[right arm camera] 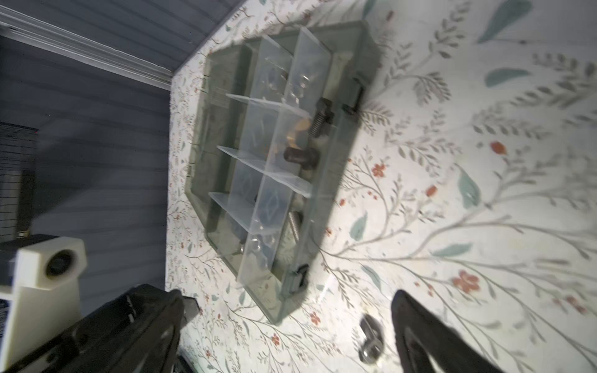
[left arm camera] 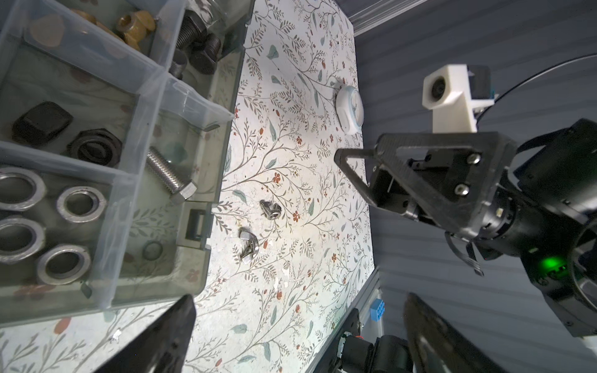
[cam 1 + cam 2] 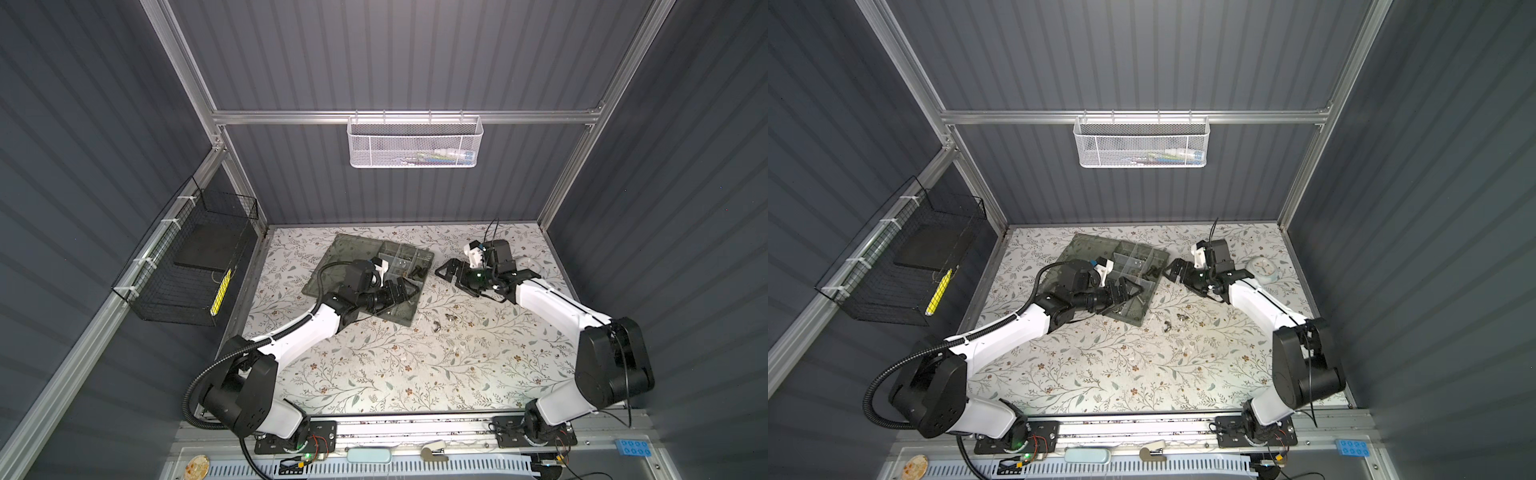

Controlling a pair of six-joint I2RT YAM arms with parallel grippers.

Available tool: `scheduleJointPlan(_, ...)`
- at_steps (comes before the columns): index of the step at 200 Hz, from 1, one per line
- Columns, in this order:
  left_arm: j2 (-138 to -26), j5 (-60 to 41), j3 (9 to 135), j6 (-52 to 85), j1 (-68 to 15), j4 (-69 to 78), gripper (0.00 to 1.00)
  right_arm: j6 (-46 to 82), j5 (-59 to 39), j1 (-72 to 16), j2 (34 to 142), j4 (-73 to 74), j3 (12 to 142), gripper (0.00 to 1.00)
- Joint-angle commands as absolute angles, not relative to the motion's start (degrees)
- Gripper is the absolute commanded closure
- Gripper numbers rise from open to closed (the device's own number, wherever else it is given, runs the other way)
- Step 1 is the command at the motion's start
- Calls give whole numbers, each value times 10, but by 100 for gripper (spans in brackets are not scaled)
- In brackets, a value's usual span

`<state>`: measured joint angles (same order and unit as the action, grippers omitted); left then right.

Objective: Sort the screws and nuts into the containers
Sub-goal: 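Withdraw the open right gripper from the box back over the pile, then lower the right gripper onto a silver wing nut and close it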

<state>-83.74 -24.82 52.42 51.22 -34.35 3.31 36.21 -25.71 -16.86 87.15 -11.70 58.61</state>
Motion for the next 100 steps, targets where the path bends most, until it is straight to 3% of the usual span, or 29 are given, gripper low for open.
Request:
scheduleJointPlan(1,-819,-239,504,530,-355,68,0,327,-199,-185,839,-171,550,1)
scheduleJointPlan(53,-812,-221,465,549,-397,96,0,325,-116,-239,803,-186,472,2)
scheduleJointPlan(83,-824,-225,440,574,-408,138,0,329,-92,-267,814,-188,455,8)
scheduleJointPlan(100,-827,-218,435,577,-412,147,0,328,-81,-279,829,-195,459,17)
